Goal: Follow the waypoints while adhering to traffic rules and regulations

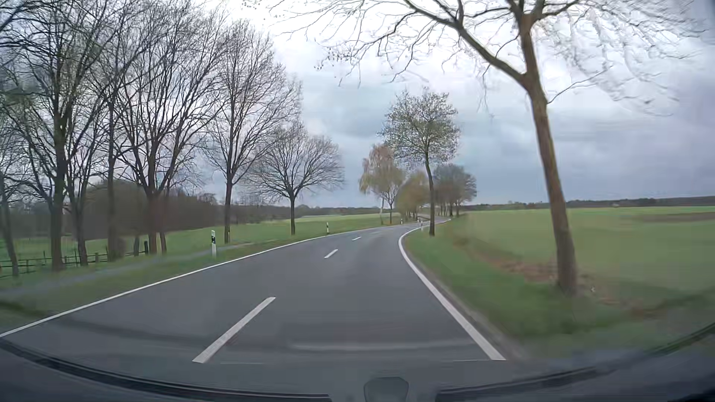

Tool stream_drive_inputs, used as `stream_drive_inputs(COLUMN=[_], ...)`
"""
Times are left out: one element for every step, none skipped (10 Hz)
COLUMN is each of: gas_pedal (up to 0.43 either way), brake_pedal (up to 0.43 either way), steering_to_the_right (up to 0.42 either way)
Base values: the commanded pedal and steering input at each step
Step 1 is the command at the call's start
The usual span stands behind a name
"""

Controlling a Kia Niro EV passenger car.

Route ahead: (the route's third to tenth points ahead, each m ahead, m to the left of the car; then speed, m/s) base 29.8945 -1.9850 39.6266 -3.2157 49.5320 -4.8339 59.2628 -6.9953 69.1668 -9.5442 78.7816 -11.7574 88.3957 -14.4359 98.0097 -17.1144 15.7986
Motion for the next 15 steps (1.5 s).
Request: stream_drive_inputs(gas_pedal=[0.197,0.197,0.197,0.197,0.209,0.209,0.209,0.228,0.240,0.248,0.248,0.248,0.248,0.248,0.248], brake_pedal=[0.000,0.000,0.000,0.000,0.000,0.000,0.000,0.000,0.000,0.000,0.000,0.000,0.000,0.000,0.000], steering_to_the_right=[0.009,0.010,0.011,0.012,0.016,0.021,0.024,0.026,0.026,0.027,0.026,0.026,0.026,0.026,0.025])
